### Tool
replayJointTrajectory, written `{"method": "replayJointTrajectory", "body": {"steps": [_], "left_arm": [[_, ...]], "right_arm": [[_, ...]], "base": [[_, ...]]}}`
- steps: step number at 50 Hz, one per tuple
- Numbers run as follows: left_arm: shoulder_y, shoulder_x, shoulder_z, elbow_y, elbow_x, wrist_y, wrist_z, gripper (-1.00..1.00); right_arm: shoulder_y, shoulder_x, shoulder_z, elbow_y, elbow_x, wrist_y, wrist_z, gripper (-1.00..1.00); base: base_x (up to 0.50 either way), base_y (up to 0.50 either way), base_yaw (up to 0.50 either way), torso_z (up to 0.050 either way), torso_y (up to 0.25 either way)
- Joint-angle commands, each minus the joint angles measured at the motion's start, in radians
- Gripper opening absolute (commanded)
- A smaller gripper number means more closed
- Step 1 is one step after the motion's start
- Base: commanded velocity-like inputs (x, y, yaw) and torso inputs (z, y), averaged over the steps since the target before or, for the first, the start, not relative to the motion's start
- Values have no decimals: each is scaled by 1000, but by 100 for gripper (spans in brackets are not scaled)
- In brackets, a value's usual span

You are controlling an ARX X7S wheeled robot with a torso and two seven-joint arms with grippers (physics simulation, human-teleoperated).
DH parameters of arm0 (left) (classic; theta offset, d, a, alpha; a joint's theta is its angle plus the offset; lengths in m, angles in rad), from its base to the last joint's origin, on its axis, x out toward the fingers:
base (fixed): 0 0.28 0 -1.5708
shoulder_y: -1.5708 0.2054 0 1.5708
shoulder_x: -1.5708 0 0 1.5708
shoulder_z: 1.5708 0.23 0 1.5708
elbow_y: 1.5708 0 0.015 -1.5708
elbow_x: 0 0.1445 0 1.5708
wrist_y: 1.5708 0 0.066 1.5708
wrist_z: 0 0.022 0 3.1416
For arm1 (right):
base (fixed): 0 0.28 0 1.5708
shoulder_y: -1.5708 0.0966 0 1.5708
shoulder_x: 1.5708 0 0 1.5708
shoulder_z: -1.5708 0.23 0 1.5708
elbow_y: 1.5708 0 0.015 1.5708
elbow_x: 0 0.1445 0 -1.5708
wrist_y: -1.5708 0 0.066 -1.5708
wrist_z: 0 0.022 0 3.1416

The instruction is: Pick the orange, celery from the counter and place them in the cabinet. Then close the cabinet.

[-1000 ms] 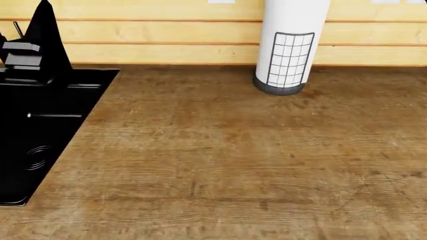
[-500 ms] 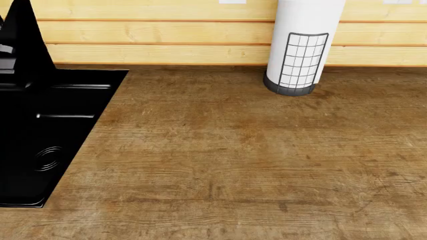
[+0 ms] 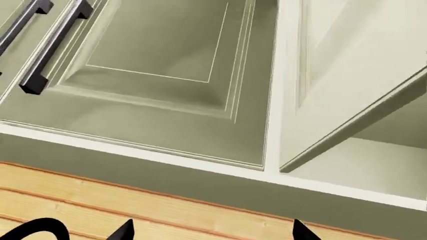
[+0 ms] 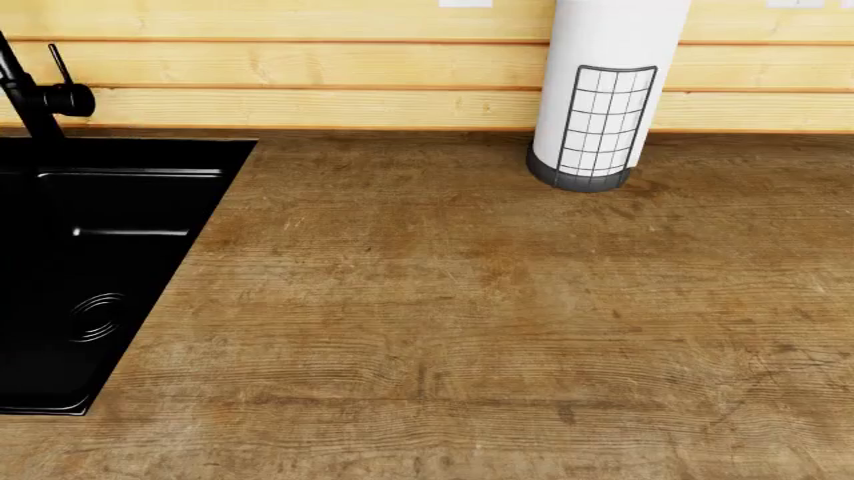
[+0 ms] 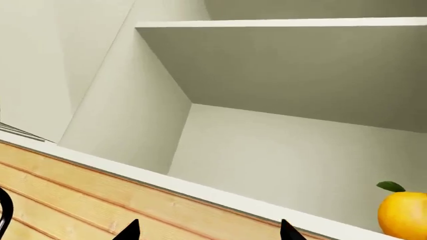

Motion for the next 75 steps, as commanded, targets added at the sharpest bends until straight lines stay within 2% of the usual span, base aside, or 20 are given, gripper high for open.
{"method": "replayJointTrajectory", "body": {"steps": [1, 15, 29, 51, 60, 75], "left_arm": [[-83, -44, -27, -16, -71, 26, -71, 100], [-335, -93, 110, -97, -113, 47, -139, 100], [-603, -82, 284, -195, -113, 48, -147, 100], [-940, 15, 517, -283, -57, 4, -114, 100], [-1039, 58, 574, -319, -40, -4, -88, 100], [-1160, 152, 695, -413, 32, -9, 24, 100]], "right_arm": [[-1, 5, 8, -2, 5, -2, 2, 100], [-6, 8, 13, -6, 7, -2, 5, 100], [-19, 0, 13, -5, 1, -8, 6, 100], [-45, -2, 17, -1, -11, -26, 1, 100], [-48, -7, 18, 3, -13, -26, -2, 100], [-61, -10, 20, 3, -15, -30, -1, 100]], "base": [[0, 0, 0, 0, 0], [0, 0, 0, 0, 0], [0, 0, 0, 0, 0], [0, 0, 0, 0, 0], [0, 0, 0, 2, 0], [0, 0, 0, 4, 2]]}}
